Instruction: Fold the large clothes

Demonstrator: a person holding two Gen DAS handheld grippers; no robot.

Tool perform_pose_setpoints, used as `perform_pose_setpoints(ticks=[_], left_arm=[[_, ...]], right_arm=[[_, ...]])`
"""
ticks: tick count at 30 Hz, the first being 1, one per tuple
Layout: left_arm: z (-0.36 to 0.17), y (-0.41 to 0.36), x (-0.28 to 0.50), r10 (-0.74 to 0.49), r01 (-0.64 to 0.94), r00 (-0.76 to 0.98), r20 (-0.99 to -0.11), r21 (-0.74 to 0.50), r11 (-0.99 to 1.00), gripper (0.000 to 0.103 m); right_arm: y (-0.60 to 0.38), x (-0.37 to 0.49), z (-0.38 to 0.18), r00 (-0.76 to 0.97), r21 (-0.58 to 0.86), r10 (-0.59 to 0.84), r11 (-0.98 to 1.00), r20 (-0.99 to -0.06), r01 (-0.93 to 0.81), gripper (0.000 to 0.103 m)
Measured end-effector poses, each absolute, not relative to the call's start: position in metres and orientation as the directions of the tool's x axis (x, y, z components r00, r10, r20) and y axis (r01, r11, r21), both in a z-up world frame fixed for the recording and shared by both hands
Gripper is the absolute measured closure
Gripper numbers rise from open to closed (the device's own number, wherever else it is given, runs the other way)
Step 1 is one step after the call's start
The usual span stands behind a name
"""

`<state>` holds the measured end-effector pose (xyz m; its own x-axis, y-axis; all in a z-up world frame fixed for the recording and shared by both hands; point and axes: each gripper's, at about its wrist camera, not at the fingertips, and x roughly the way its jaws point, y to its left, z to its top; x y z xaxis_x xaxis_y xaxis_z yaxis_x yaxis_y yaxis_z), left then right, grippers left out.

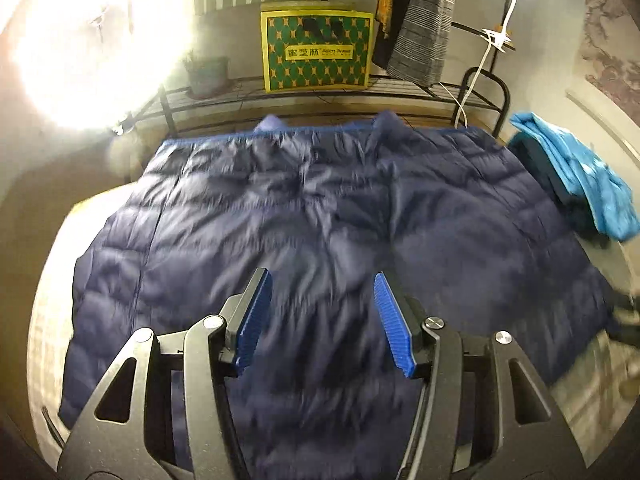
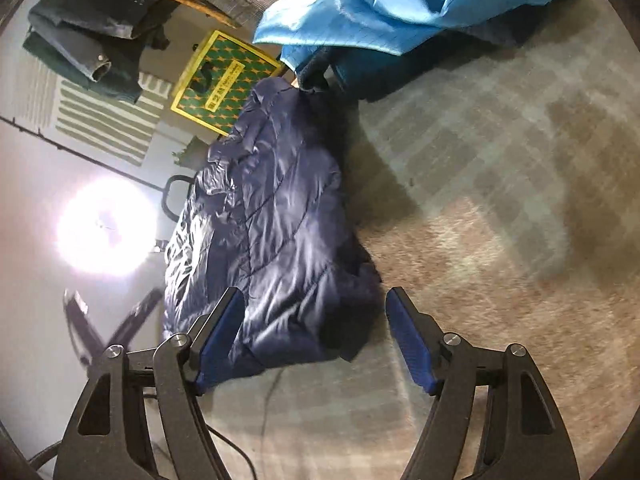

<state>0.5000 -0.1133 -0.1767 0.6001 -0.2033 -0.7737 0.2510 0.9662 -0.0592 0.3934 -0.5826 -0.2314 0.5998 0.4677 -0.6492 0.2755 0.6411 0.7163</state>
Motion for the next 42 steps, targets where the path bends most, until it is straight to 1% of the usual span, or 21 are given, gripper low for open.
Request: perform_pose_setpoints(ticks=[2,3,5,7,8,9,11,12,15,17,20,22,24,26,27,29,30,32,36,39,42], left_arm=[[-0.185,-0.112,0.49,-0.218,0.254,0.58,-0.785,-0.08,0.964,0.047],[-0.195,-0.116,0.482,-0.214,0.267,0.56,-0.8,-0.07,0.961,0.047],[-0.211,-0.125,0.474,-0.185,0.297,0.544,-0.819,-0.019,0.955,0.047],[-0.224,-0.136,0.467,-0.141,0.325,0.581,-0.802,0.07,0.943,0.047],[-0.225,-0.138,0.464,-0.132,0.335,0.602,-0.788,0.099,0.937,0.047],[-0.225,-0.139,0.463,-0.131,0.343,0.607,-0.784,0.109,0.933,0.047],[-0.221,-0.135,0.466,-0.15,0.34,0.583,-0.799,0.072,0.938,0.047],[-0.219,-0.132,0.467,-0.163,0.336,0.572,-0.804,0.049,0.941,0.047],[-0.21,-0.12,0.464,-0.181,0.325,0.576,-0.797,0.02,0.945,0.047],[-0.206,-0.114,0.461,-0.185,0.316,0.582,-0.792,0.011,0.949,0.047],[-0.194,-0.096,0.459,-0.224,0.285,0.576,-0.786,-0.064,0.956,0.047],[-0.187,-0.086,0.458,-0.241,0.263,0.584,-0.776,-0.099,0.96,0.047],[-0.19,-0.088,0.458,-0.231,0.273,0.583,-0.779,-0.08,0.959,0.047],[-0.206,-0.099,0.454,-0.228,0.305,0.55,-0.804,-0.061,0.95,0.047],[-0.214,-0.106,0.452,-0.216,0.325,0.535,-0.817,-0.036,0.945,0.047],[-0.221,-0.117,0.445,-0.173,0.35,0.562,-0.809,0.044,0.936,0.047],[-0.219,-0.119,0.444,-0.173,0.364,0.564,-0.807,0.055,0.93,0.048],[-0.212,-0.112,0.447,-0.211,0.358,0.538,-0.816,-0.005,0.934,0.048],[-0.182,-0.063,0.449,-0.299,0.25,0.547,-0.782,-0.188,0.95,0.048],[-0.154,-0.018,0.443,-0.316,0.177,0.591,-0.743,-0.262,0.949,0.048],[-0.127,0.033,0.432,-0.287,0.095,0.654,-0.7,-0.301,0.949,0.048]], right_arm=[[-0.579,0.399,-0.23,0.605,0.726,0.47,0.626,-0.642,0.284,0.03],[-0.576,0.402,-0.228,0.606,0.725,0.469,0.628,-0.643,0.283,0.028],[-0.573,0.406,-0.222,0.599,0.685,0.43,0.667,-0.675,0.293,0.028],[-0.565,0.409,-0.214,0.582,0.63,0.388,0.718,-0.715,0.295,0.035],[-0.562,0.412,-0.211,0.577,0.608,0.373,0.74,-0.727,0.288,0.05],[-0.558,0.416,-0.207,0.572,0.588,0.36,0.759,-0.737,0.28,0.072],[-0.55,0.422,-0.194,0.557,0.525,0.324,0.815,-0.765,0.246,0.087],[-0.547,0.423,-0.187,0.56,0.501,0.309,0.835,-0.769,0.227,0.091],[-0.536,0.423,-0.159,0.58,0.411,0.245,0.895,-0.777,0.172,0.094],[-0.527,0.421,-0.14,0.609,0.356,0.212,0.926,-0.765,0.125,0.094],[-0.512,0.419,-0.121,0.649,0.32,0.191,0.944,-0.736,0.086,0.095],[-0.505,0.418,-0.121,0.656,0.306,0.185,0.949,-0.732,0.073,0.095],[-0.501,0.417,-0.122,0.66,0.294,0.178,0.953,-0.73,0.069,0.095],[-0.499,0.417,-0.121,0.66,0.283,0.17,0.957,-0.732,0.068,0.095],[-0.499,0.416,-0.119,0.662,0.283,0.17,0.957,-0.73,0.066,0.095],[-0.5,0.415,-0.109,0.678,0.292,0.174,0.954,-0.714,0.063,0.096],[-0.501,0.414,-0.104,0.687,0.3,0.181,0.952,-0.704,0.057,0.096],[-0.494,0.415,-0.091,0.706,0.289,0.182,0.957,-0.685,0.034,0.096],[-0.463,0.415,-0.065,0.744,0.197,0.174,0.979,-0.645,-0.059,0.096],[-0.441,0.417,-0.05,0.757,0.154,0.183,0.982,-0.627,-0.11,0.096],[-0.411,0.421,-0.037,0.766,0.078,0.175,0.984,-0.618,-0.162,0.096]])
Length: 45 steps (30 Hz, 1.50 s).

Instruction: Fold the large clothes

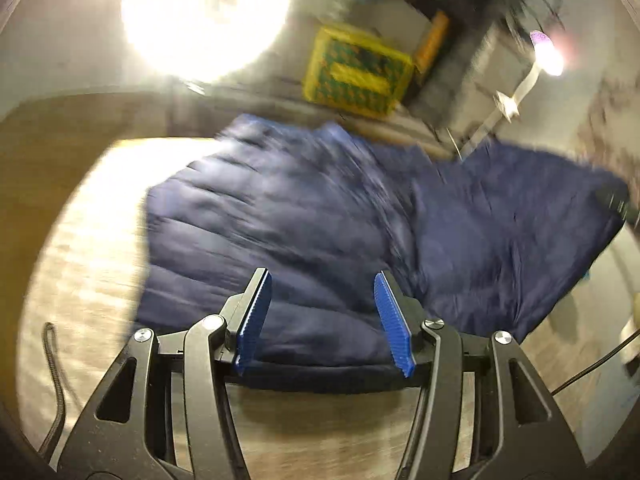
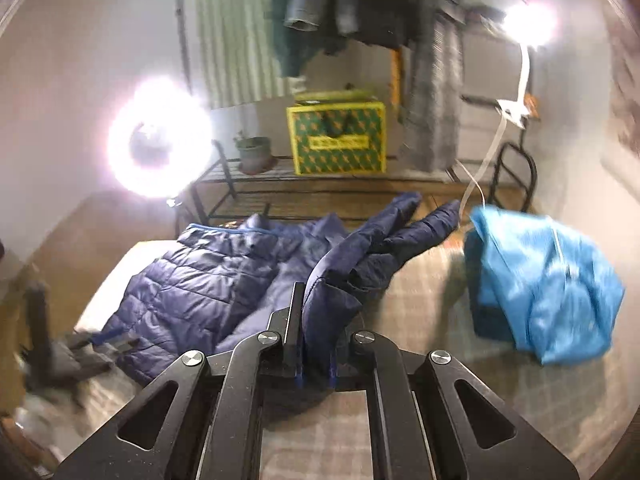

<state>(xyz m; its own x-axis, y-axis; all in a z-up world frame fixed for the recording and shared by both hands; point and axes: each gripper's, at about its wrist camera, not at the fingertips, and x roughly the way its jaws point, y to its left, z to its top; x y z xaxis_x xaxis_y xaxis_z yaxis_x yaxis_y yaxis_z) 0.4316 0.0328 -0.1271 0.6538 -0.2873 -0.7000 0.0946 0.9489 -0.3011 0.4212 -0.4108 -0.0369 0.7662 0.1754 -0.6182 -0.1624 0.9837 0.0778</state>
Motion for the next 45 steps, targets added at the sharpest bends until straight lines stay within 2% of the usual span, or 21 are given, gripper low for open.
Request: perform_pose_setpoints(ticks=[4,11,15,23,27,32,38,43,45], left_arm=[[-0.109,0.095,0.413,-0.205,0.001,0.721,-0.662,-0.295,0.956,0.048],[-0.128,0.206,0.388,-0.122,-0.229,0.766,-0.631,-0.447,0.865,0.048],[-0.141,0.245,0.376,-0.096,-0.309,0.787,-0.609,-0.525,0.793,0.048],[-0.148,0.267,0.373,-0.069,-0.337,0.811,-0.581,-0.56,0.757,0.048],[-0.155,0.272,0.376,-0.062,-0.351,0.804,-0.592,-0.556,0.753,0.048],[-0.165,0.271,0.377,-0.061,-0.355,0.791,-0.609,-0.537,0.765,0.048],[-0.166,0.268,0.379,-0.049,-0.356,0.79,-0.612,-0.521,0.776,0.048],[-0.166,0.261,0.382,-0.062,-0.345,0.785,-0.616,-0.519,0.782,0.048],[-0.166,0.255,0.384,-0.068,-0.338,0.786,-0.614,-0.519,0.785,0.048]], right_arm=[[-0.369,0.426,-0.024,0.773,0.021,0.201,0.972,-0.602,-0.236,0.096],[-0.291,0.43,-0.027,0.757,-0.054,0.254,0.933,-0.601,-0.356,0.096],[-0.243,0.43,-0.038,0.738,-0.104,0.283,0.897,-0.612,-0.429,0.097],[-0.133,0.441,-0.078,0.651,-0.099,0.374,0.816,-0.66,-0.569,0.097],[-0.08,0.441,-0.119,0.588,-0.077,0.405,0.776,-0.7,-0.626,0.097],[-0.048,0.437,-0.16,0.522,-0.062,0.412,0.739,-0.747,-0.671,0.097],[-0.042,0.432,-0.182,0.455,-0.027,0.43,0.703,-0.78,-0.711,0.097],[-0.073,0.432,-0.159,0.347,0.143,0.557,0.655,-0.755,-0.742,0.088],[-0.095,0.433,-0.143,0.331,0.201,0.598,0.65,-0.73,-0.733,0.073]])
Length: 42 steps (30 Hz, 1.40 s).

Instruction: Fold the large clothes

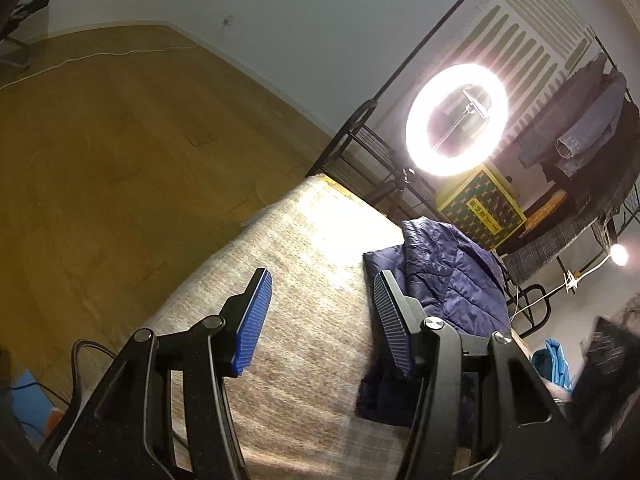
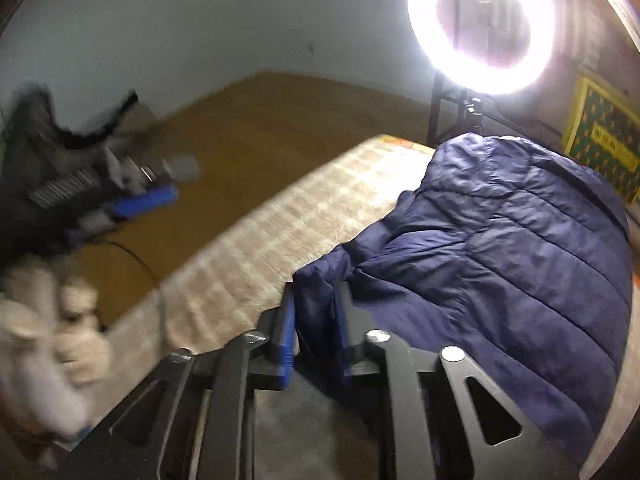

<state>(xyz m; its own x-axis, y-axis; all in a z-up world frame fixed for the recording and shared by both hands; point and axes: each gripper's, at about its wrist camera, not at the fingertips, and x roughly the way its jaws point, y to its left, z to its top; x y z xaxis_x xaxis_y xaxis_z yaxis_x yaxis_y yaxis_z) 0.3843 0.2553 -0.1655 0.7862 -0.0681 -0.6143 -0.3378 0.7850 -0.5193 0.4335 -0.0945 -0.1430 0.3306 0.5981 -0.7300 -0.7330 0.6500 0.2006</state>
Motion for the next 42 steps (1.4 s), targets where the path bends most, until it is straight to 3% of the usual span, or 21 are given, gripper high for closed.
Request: perform_pose_setpoints(ticks=[2,5,10,15,20,27,30,33,36,42], left_arm=[[-0.164,0.249,0.388,-0.078,-0.328,0.786,-0.613,-0.521,0.788,0.048],[-0.158,0.228,0.4,-0.1,-0.292,0.782,-0.615,-0.504,0.813,0.048],[-0.152,0.168,0.434,-0.15,-0.183,0.745,-0.65,-0.416,0.891,0.048],[-0.18,0.111,0.464,-0.119,-0.118,0.669,-0.734,-0.263,0.958,0.048],[-0.234,0.093,0.464,-0.074,-0.095,0.58,-0.811,-0.158,0.983,0.047],[-0.236,0.095,0.451,-0.083,-0.076,0.595,-0.8,-0.159,0.984,0.044],[-0.215,0.104,0.448,-0.139,-0.057,0.619,-0.773,-0.221,0.974,0.044],[-0.186,0.112,0.456,-0.177,-0.037,0.661,-0.729,-0.267,0.963,0.044],[-0.168,0.113,0.483,-0.199,-0.021,0.668,-0.717,-0.285,0.958,0.044],[-0.187,0.103,0.522,-0.183,0.004,0.648,-0.74,-0.236,0.972,0.044]], right_arm=[[-0.129,0.433,-0.123,0.324,0.291,0.664,0.641,-0.673,-0.71,0.063],[-0.183,0.436,-0.102,0.356,0.363,0.71,0.647,-0.607,-0.67,0.063],[-0.243,0.467,-0.107,0.537,0.199,0.49,0.837,-0.687,-0.509,0.063],[-0.269,0.495,-0.135,0.528,0.237,0.465,0.865,-0.711,-0.443,0.063],[-0.258,0.497,-0.167,0.517,0.124,0.404,0.861,-0.755,-0.493,0.063],[-0.263,0.493,-0.195,0.489,0.058,0.393,0.821,-0.778,-0.568,0.063],[-0.27,0.502,-0.184,0.431,0.117,0.434,0.799,-0.791,-0.59,0.063],[-0.29,0.51,-0.157,0.457,0.189,0.515,0.787,-0.725,-0.587,0.063],[-0.307,0.538,-0.13,0.581,0.17,0.512,0.824,-0.632,-0.541,0.063],[-0.284,0.614,-0.126,0.633,0.174,0.456,0.872,-0.625,-0.457,0.07]])
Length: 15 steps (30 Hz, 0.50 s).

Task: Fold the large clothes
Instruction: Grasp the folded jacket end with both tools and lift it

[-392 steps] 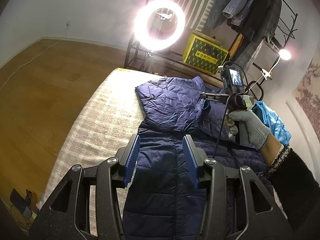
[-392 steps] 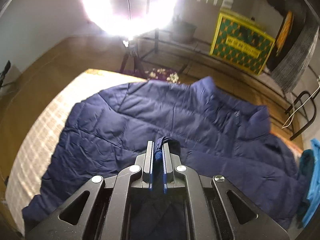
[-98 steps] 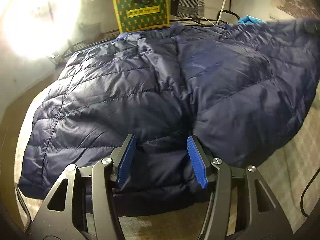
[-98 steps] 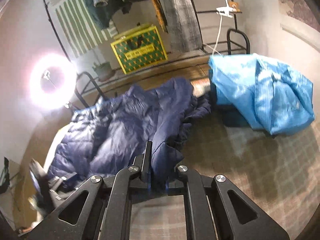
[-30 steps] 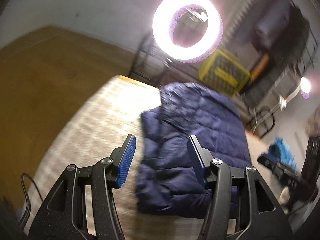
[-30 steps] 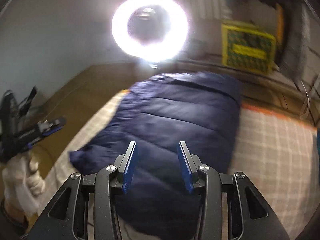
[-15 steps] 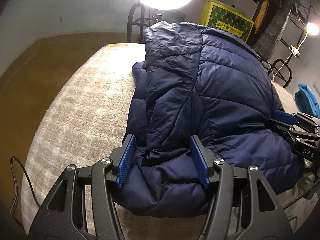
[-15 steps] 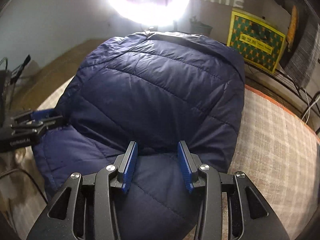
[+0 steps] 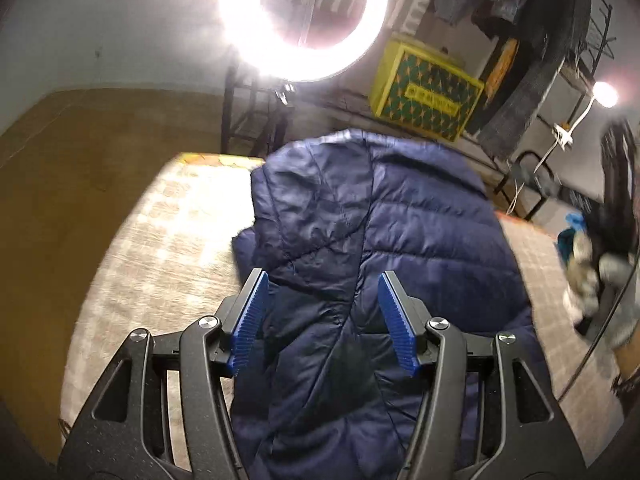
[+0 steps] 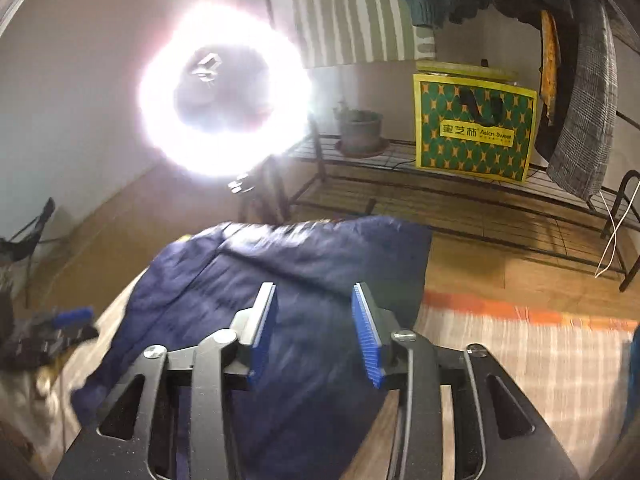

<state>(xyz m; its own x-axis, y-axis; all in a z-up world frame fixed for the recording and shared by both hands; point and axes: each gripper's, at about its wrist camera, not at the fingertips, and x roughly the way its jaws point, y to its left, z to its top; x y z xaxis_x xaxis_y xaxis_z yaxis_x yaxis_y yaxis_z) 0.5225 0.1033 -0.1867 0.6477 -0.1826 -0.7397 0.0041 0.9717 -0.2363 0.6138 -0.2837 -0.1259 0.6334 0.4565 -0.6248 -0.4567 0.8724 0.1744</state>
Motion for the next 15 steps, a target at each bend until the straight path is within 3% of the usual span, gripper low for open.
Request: perform_pose_setpoints(ticks=[7,11,15], left_arm=[[-0.226,0.095,0.53,-0.154,0.037,0.589,-0.794,-0.164,0.986,0.044],[-0.228,0.088,0.529,-0.145,0.071,0.574,-0.806,-0.127,0.989,0.044],[-0.217,0.11,0.527,-0.281,0.081,0.57,-0.772,-0.287,0.954,0.044]], right_arm=[[-0.236,0.667,-0.173,0.636,0.024,0.324,0.901,-0.7,-0.433,0.07],[-0.24,0.688,-0.203,0.578,0.079,0.313,0.916,-0.753,-0.393,0.073],[-0.234,0.682,-0.199,0.587,0.04,0.289,0.916,-0.756,-0.4,0.073]])
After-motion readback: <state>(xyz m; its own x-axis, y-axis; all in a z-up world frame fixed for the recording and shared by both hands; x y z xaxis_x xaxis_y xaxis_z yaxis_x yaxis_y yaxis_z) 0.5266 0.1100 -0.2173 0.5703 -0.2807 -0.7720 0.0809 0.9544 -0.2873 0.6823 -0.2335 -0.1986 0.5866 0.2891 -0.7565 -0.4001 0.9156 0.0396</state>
